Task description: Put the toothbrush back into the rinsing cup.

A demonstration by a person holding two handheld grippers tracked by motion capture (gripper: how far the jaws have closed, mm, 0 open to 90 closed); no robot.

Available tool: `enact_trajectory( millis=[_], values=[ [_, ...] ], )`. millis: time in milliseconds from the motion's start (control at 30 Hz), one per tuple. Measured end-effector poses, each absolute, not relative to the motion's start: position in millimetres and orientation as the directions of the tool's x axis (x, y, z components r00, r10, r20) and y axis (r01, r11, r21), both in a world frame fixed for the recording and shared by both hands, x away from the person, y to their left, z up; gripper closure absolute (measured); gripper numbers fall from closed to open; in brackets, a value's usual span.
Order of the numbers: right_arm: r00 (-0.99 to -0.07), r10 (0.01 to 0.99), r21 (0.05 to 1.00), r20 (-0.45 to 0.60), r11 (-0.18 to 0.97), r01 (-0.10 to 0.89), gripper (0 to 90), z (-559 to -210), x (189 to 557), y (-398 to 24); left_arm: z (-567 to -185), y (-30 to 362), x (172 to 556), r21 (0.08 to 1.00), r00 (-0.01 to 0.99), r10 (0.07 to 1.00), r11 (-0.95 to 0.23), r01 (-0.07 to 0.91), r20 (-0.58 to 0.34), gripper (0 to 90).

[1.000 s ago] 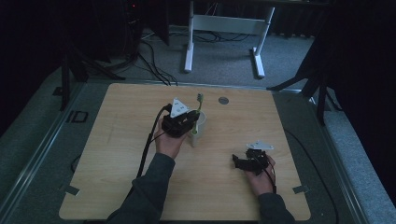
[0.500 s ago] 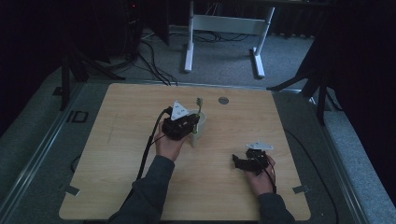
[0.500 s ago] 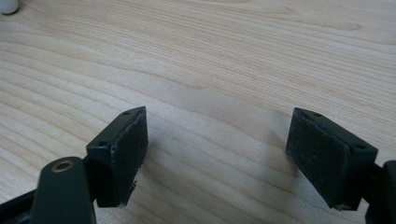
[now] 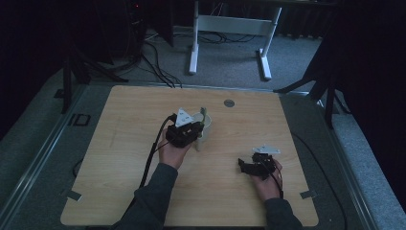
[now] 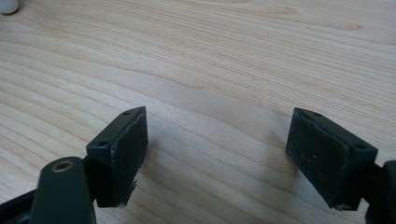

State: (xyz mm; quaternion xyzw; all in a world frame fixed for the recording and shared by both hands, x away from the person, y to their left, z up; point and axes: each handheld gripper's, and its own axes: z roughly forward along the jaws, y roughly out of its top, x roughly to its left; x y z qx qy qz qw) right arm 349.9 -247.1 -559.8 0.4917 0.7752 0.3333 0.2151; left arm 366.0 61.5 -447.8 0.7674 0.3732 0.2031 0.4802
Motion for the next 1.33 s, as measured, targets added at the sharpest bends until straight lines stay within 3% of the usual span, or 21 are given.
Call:
enact_trajectory(
  millis=[133, 267, 433, 1333],
  values=[
    [-0.424, 0.906, 0.728, -0.006, 0.294, 0.619, 20.4, -559.8, 349.8, -247.0, -451.5, 62.9, 366.1, 0.881, 0.642, 0.765, -0.266, 0.391, -0.054, 78.9],
    [-0.424, 0.906, 0.728, -0.005, 0.294, 0.619, 20.4, -559.8, 349.8, -247.0, -455.5, 64.2, 363.8, 0.880, 0.631, 0.775, -0.265, 0.393, -0.049, 57.4],
    [-0.424, 0.906, 0.728, -0.005, 0.294, 0.619, 20.3, -559.8, 349.8, -247.0, -456.1, 64.2, 362.0, 0.880, 0.661, 0.749, -0.275, 0.387, -0.056, 46.6],
    [-0.424, 0.905, 0.728, -0.006, 0.295, 0.619, 20.3, -559.7, 349.9, -247.1, -460.0, 73.8, 343.4, 0.862, 0.662, 0.747, -0.295, 0.412, -0.061, 44.8]
  ],
)
